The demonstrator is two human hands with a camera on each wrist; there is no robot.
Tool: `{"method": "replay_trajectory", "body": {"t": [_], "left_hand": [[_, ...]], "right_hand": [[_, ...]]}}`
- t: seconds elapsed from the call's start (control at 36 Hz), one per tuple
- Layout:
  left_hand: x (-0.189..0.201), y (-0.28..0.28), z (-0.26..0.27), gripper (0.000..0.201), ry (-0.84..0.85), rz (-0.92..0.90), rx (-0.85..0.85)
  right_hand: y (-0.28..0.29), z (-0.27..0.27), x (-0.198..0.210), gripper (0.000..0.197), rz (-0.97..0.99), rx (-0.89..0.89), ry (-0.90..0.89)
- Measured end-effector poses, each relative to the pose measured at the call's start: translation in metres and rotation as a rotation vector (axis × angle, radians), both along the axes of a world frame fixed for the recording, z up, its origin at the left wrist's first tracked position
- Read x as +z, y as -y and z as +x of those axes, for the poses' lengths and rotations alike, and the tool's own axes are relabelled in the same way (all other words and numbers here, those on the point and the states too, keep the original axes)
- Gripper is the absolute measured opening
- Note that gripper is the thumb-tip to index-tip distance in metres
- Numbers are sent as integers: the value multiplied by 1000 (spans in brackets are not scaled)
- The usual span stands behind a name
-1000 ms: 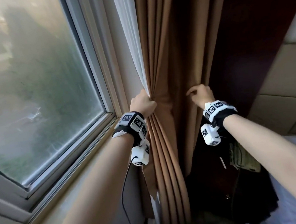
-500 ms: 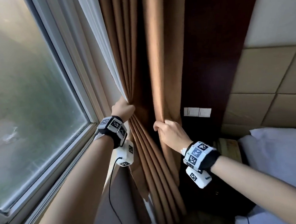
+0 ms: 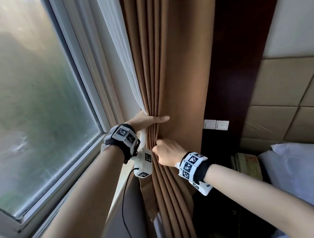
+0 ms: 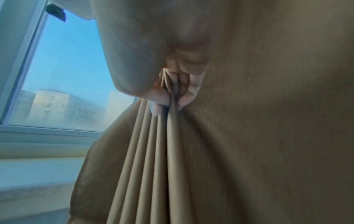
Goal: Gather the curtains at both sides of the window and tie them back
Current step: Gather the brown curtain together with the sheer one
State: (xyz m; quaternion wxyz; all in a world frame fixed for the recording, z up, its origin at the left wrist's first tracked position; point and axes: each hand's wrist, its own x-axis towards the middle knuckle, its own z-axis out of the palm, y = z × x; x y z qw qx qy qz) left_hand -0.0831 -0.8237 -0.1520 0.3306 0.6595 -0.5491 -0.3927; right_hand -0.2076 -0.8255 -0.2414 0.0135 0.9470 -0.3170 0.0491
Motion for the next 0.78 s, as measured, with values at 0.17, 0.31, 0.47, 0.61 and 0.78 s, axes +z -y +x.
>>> {"method": "replay_trajectory", "body": {"t": [0.17,0.31,0.47,0.61,0.78], "left_hand": [[-33,10,-6,37,487,-262,357],[-35,14,7,21,569,-290,311],[-34,15,12,12,559,-284,302],[-31,17,11,24,542,-233,327],[-34,21,8,29,555,-228,323]], "right_hand": [[5,-6,-1,19,4,30,-2],[37,-34,-18,27,213,35,58],[115,-80,-27,36,437,-293,146],[183,-97,-15,50,352,-611,226],[214,-87,14,103,499,-770,625]]}}
